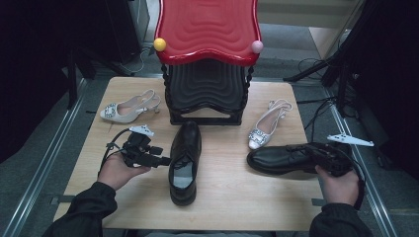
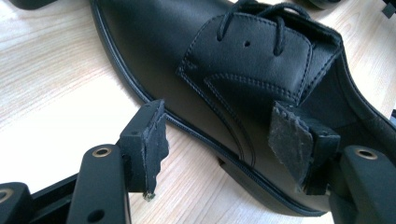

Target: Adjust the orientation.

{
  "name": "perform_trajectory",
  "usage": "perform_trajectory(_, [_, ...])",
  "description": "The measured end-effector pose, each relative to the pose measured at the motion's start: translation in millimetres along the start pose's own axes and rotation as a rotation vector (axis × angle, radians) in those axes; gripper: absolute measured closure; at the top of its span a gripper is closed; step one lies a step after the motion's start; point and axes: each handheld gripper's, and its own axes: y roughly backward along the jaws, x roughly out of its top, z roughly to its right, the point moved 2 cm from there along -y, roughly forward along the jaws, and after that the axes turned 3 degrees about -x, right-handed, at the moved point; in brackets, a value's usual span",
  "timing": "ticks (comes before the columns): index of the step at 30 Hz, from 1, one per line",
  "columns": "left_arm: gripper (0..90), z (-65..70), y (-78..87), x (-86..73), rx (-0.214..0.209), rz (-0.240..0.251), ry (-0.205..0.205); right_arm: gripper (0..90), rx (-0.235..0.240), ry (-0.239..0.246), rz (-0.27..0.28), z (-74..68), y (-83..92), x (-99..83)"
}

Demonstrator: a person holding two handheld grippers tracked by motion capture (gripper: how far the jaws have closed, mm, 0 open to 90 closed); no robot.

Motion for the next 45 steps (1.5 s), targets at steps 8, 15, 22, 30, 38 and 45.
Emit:
perform_trajectory(8, [37.2,-1.1,-2.3,2.9,0.0,-0.005,0.001,90.0,-0.069,-0.034,-0.025,20.4,5.8,-10.5])
perform_trajectory(15, [37.2,-0.9,-1.6,1.1,0.003,-0.007,-0.002,90.0,-0.079,-0.011,-0.083,17.6,-8.8,-12.9])
perform_trajectory(22, [37.1,-0.8,-1.2,-0.3,0.006,-0.012,-0.002,90.0,-0.023,0.022,-0.094,10.0,-9.9,-10.9])
perform_trajectory(30, [37.0,-2.1,-0.6,-0.9,0.005,-0.01,0.005,90.0,0.055,0.045,-0.108,-7.9,-14.0,-10.5])
perform_trajectory(38, [37.0,-2.1,-1.1,-0.8,0.007,-0.011,0.004,90.0,0.099,0.057,-0.127,-30.6,-18.4,-11.5])
perform_trajectory(45, [37.1,0.0,-1.3,-0.2,0.004,-0.002,0.001,90.0,0.142,0.109,-0.145,-55.8,-23.9,-11.2])
